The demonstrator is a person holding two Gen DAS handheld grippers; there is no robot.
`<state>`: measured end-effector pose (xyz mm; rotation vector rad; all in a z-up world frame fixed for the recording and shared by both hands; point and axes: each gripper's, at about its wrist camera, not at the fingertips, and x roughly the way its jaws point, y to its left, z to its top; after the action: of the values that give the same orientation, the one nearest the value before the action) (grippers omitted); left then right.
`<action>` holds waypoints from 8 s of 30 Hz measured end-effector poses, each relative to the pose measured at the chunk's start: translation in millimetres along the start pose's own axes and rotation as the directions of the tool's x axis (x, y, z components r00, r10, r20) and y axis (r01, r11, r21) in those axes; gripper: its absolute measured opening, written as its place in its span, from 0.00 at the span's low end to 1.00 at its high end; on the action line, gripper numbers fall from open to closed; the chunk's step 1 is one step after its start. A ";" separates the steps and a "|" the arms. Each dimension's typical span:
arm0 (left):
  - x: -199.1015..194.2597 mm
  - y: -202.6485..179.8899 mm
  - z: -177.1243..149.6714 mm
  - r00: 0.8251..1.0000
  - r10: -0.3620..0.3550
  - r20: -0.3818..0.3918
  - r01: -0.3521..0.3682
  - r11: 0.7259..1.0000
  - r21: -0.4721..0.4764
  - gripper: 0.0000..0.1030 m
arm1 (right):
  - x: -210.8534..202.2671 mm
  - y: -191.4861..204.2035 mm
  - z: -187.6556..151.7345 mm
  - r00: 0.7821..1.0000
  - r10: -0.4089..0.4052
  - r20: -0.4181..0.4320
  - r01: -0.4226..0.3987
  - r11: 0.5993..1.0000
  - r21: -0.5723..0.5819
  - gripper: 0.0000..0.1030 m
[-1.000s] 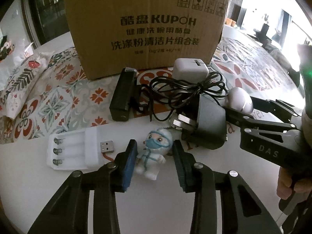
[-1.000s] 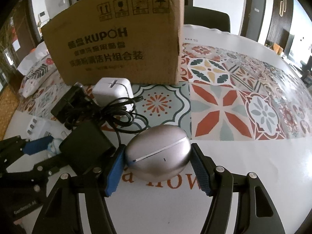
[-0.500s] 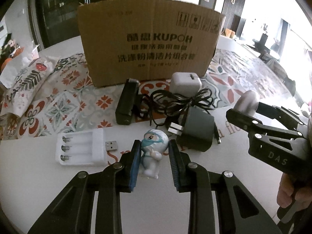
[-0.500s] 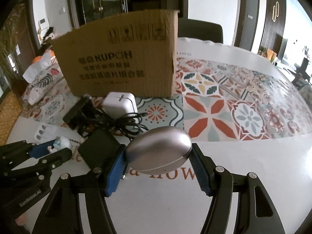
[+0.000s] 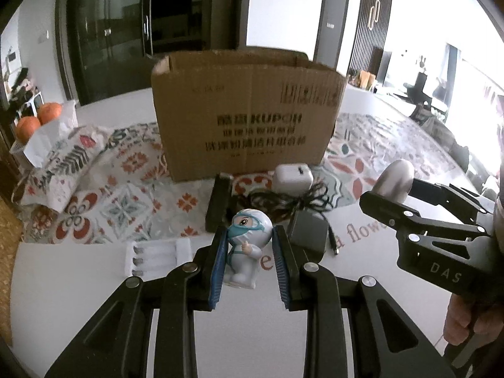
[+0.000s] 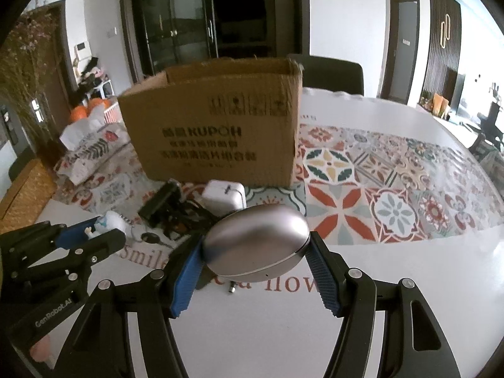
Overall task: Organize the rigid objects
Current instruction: 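Carry the white figurine and silver egg device with both grippers over the box, then open both grippers to drop the figurine and silver device into the box, then move both grippers back toward the remaining items beside the box, then grasp the white battery charger with the left gripper while the right grasps the black power adapter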
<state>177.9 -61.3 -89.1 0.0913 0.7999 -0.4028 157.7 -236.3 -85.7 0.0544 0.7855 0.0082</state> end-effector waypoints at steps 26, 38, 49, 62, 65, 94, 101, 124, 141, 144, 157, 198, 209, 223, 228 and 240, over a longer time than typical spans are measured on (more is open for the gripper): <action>-53.3 13.8 79.1 0.982 0.002 0.187 -0.007 1.000 0.025 0.28 | -51.9 21.8 69.4 0.980 0.040 0.194 -0.040 0.999 -0.006 0.63; -61.5 15.2 120.0 0.973 -0.009 0.230 -0.001 0.999 0.040 0.28 | -54.9 18.7 106.5 0.969 0.049 0.240 -0.052 0.999 0.007 0.63; -57.7 18.2 155.6 0.971 -0.010 0.240 -0.002 0.999 0.048 0.28 | -46.6 17.1 140.3 0.969 0.069 0.237 -0.074 0.997 0.013 0.63; -29.2 21.0 189.9 0.980 0.002 0.200 -0.011 0.999 0.044 0.28 | -22.5 5.2 174.6 0.980 0.072 0.185 -0.077 0.997 0.018 0.63; -20.0 22.6 198.8 0.984 0.000 0.177 -0.007 0.999 0.037 0.28 | -10.1 1.0 184.1 0.985 0.088 0.148 -0.094 0.995 0.032 0.63; 50.7 40.6 207.5 0.999 0.030 -0.010 -0.030 0.999 0.015 0.35 | 77.5 -14.9 196.5 0.992 0.083 -0.098 -0.077 0.995 0.071 0.65; 37.2 40.8 202.1 0.998 0.055 0.025 -0.055 0.998 0.014 0.40 | 62.7 -11.7 193.8 0.997 0.059 -0.052 -0.056 0.997 0.053 0.65; -20.9 40.7 162.4 0.987 0.122 0.108 -0.125 0.992 0.014 0.45 | -2.4 8.5 161.3 0.996 -0.005 0.093 0.003 1.000 0.027 0.65; -53.2 54.7 105.5 0.981 0.156 0.114 -0.153 0.988 -0.034 0.59 | -33.5 39.8 114.9 0.988 -0.019 0.152 0.022 1.000 -0.015 0.73; -60.5 56.0 95.2 0.977 0.173 0.128 -0.169 0.985 -0.040 0.66 | -37.1 43.0 107.3 0.987 -0.017 0.158 0.019 1.000 -0.010 0.77; -71.7 59.6 53.6 0.968 0.206 0.144 -0.201 0.978 -0.053 0.89 | -45.7 53.8 72.3 0.983 -0.054 0.174 0.056 0.998 -0.005 0.85; -2.7 74.8 -39.0 0.986 0.160 -0.057 -0.163 0.985 -0.064 0.92 | 18.7 67.2 -16.1 0.998 -0.051 -0.048 0.050 0.998 -0.027 0.88; 26.6 79.7 -44.1 0.984 0.126 -0.127 -0.135 0.988 -0.068 0.92 | 46.7 64.4 -21.3 0.991 -0.048 -0.125 0.045 0.998 -0.033 0.88; 57.8 86.1 -36.5 0.974 0.143 -0.175 -0.157 0.985 -0.068 0.88 | 78.5 60.0 -16.0 0.981 -0.050 -0.190 0.046 0.999 -0.030 0.88; 66.0 88.2 -36.7 0.973 0.134 -0.190 -0.151 0.985 -0.081 0.83 | 87.1 60.4 -15.8 0.979 -0.048 -0.200 0.043 0.999 -0.031 0.88; 71.8 84.1 -32.4 0.973 0.144 -0.179 -0.158 0.985 -0.071 0.73 | 97.1 55.5 -19.4 0.980 -0.024 -0.200 0.022 1.000 -0.014 0.70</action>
<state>233.2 0.8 -168.9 0.1084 0.9737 -0.2181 213.4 -177.3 -165.2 0.0338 0.9871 -0.0040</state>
